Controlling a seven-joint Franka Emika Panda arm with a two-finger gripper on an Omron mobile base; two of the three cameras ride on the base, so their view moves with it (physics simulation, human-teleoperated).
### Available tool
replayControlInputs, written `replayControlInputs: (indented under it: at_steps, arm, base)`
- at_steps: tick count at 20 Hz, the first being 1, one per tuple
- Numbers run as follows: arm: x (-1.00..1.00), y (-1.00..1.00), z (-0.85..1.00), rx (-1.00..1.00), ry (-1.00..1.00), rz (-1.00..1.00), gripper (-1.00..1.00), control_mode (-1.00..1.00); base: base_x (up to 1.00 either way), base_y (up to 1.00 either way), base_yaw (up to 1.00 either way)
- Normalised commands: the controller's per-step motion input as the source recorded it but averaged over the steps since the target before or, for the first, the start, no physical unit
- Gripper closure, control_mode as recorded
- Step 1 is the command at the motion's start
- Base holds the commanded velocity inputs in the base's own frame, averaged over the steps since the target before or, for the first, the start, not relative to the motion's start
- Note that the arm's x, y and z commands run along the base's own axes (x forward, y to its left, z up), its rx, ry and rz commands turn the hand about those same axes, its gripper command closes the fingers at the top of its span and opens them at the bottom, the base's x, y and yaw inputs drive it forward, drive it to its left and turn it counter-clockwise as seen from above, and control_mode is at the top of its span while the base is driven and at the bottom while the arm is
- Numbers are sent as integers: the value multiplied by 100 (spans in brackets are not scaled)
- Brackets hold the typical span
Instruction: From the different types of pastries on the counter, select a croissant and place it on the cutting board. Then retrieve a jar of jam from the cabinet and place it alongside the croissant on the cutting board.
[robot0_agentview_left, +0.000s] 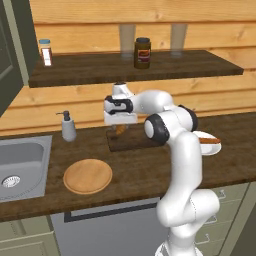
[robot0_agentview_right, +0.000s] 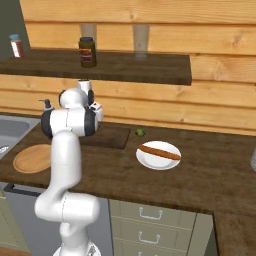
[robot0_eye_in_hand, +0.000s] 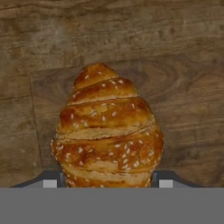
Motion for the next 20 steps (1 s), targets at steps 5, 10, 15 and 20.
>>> replayControlInputs:
  at_steps: [5,10,15,20]
  arm:
    - [0,-9,-42,1,0,-2,100,-100]
    - [0,-7,-34,2,0,-3,100,-100]
    - [0,0,-31,2,0,-2,100,-100]
    - [1,0,-9,2,0,-1,-100,-100]
  base:
    - [0,0,0]
    - [0,0,0]
    - [0,0,0]
    - [0,0,0]
